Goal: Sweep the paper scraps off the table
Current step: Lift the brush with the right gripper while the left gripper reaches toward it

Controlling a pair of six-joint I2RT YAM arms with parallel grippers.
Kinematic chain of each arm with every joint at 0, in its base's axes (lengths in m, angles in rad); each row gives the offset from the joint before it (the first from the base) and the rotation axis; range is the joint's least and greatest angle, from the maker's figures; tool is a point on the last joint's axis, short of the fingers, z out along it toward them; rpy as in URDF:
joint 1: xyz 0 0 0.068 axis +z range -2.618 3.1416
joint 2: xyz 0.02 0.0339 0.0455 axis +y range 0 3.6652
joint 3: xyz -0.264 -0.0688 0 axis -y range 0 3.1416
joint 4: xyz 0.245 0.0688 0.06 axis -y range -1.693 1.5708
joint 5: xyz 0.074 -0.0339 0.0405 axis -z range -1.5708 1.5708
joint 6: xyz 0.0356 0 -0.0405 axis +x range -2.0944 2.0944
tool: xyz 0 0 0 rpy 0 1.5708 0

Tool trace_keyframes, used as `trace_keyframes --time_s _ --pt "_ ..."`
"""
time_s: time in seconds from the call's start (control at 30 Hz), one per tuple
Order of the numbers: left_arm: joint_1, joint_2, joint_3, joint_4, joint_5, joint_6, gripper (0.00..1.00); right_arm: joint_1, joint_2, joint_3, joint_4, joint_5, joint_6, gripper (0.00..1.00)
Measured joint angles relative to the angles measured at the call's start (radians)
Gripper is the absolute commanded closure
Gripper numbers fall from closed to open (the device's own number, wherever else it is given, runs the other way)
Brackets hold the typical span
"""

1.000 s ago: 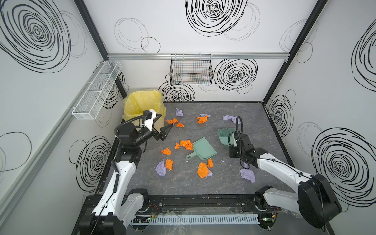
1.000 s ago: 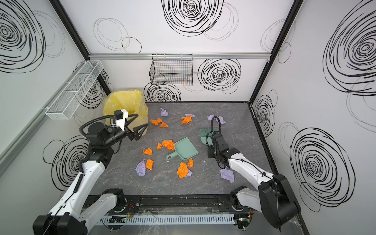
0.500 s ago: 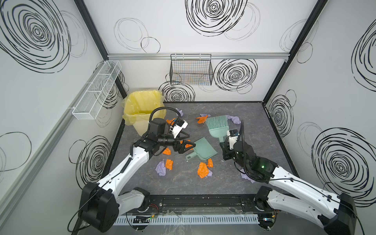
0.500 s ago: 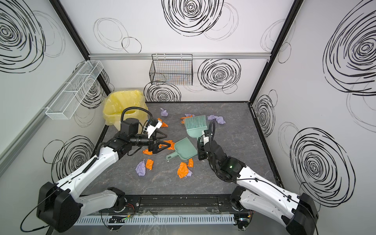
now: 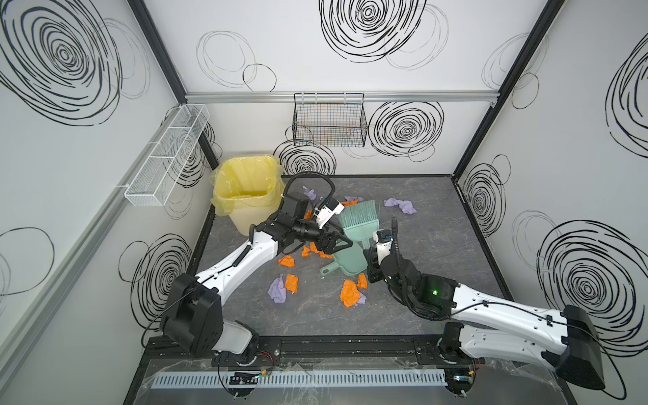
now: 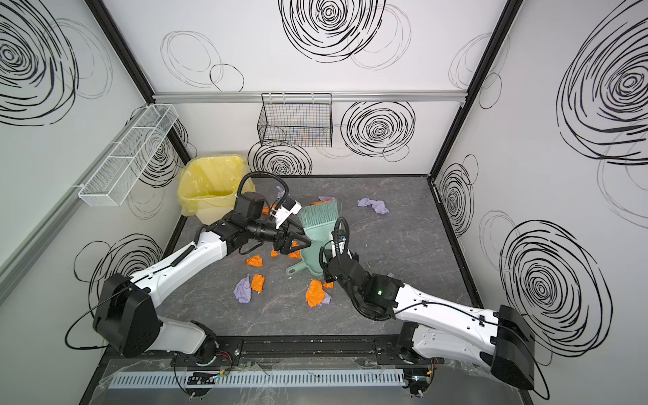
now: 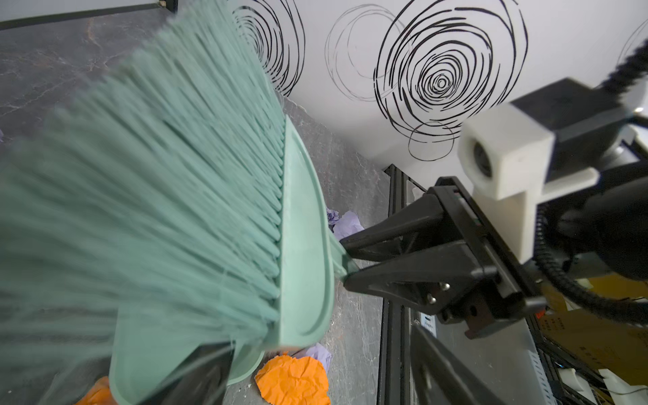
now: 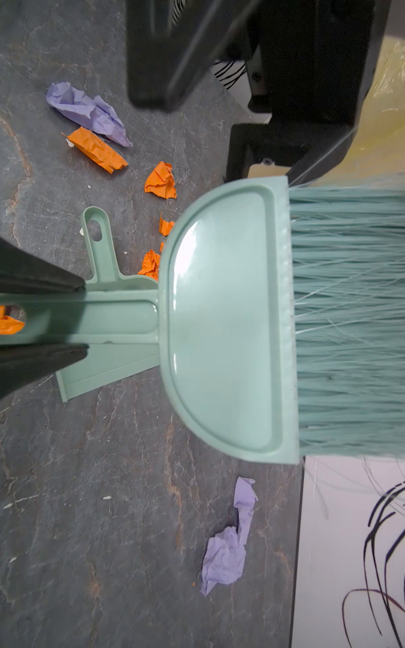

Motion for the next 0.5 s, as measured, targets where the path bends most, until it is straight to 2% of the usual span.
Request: trace_keyframes --time_s 0.27,0.4,0.5 --pt "0.000 0.035 0.017 -0.016 -0.006 -0.002 0.26 0.029 0.054 0.017 0.045 0.013 0.000 0.81" --pt "0.000 0.038 0.032 -0.014 -0.006 -0.015 0.32 0.033 0.077 0.019 0.055 0.013 0.000 0.81" --pt "0.000 0.038 0.035 -0.008 -0.006 -0.024 0.41 0.036 0.091 0.019 0.062 0.013 0.000 0.81"
